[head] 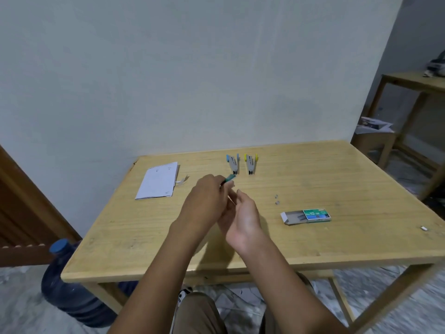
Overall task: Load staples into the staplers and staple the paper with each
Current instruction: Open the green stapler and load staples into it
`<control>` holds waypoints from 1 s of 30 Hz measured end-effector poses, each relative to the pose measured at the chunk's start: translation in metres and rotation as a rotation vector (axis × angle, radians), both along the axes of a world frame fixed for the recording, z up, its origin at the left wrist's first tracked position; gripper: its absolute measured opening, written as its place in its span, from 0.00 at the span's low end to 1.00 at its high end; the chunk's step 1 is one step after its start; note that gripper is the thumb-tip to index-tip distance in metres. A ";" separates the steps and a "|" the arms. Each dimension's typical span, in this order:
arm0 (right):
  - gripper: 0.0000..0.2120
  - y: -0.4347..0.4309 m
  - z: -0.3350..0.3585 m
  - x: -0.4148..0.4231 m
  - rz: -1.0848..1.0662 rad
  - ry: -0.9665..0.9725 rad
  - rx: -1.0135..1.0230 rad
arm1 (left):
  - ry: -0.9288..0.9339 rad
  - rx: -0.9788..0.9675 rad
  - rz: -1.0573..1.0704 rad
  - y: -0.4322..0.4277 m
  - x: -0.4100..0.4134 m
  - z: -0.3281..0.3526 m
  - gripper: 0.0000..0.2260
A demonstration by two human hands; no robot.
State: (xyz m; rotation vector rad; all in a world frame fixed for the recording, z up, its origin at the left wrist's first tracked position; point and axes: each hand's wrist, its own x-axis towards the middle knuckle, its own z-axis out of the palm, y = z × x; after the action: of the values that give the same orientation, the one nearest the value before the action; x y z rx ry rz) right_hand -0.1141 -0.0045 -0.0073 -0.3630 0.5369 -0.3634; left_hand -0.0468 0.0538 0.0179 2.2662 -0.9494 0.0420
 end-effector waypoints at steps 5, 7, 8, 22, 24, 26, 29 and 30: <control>0.16 -0.001 0.002 0.003 -0.052 0.026 0.207 | -0.101 0.034 -0.070 -0.006 -0.003 -0.001 0.13; 0.15 -0.003 0.002 0.001 -0.085 0.000 0.216 | 0.023 -0.177 -0.086 -0.004 -0.004 0.000 0.12; 0.13 -0.007 0.002 -0.001 -0.106 -0.022 0.208 | 0.152 -0.290 -0.061 -0.004 -0.002 -0.001 0.13; 0.20 -0.129 -0.031 0.007 0.445 0.813 -1.849 | 1.565 -0.817 -0.076 -0.002 0.015 -0.054 0.15; 0.21 -0.134 -0.037 0.011 0.486 0.842 -1.888 | 1.603 -0.851 -0.082 -0.004 0.015 -0.057 0.15; 0.22 -0.131 -0.034 0.004 0.444 0.838 -1.940 | 1.625 -0.883 -0.095 -0.005 0.016 -0.059 0.14; 0.19 -0.132 -0.013 -0.018 0.290 0.740 -1.835 | 1.647 -0.934 -0.134 -0.002 0.018 -0.060 0.14; 0.16 -0.134 -0.005 -0.027 0.217 0.708 -1.829 | 1.648 -0.940 -0.144 -0.001 0.018 -0.060 0.13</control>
State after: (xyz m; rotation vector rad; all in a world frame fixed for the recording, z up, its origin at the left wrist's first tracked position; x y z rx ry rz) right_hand -0.1415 -0.1388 -0.0122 -2.3600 0.7110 -0.4273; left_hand -0.0291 0.0526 -0.0424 0.7683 -0.0465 -1.0233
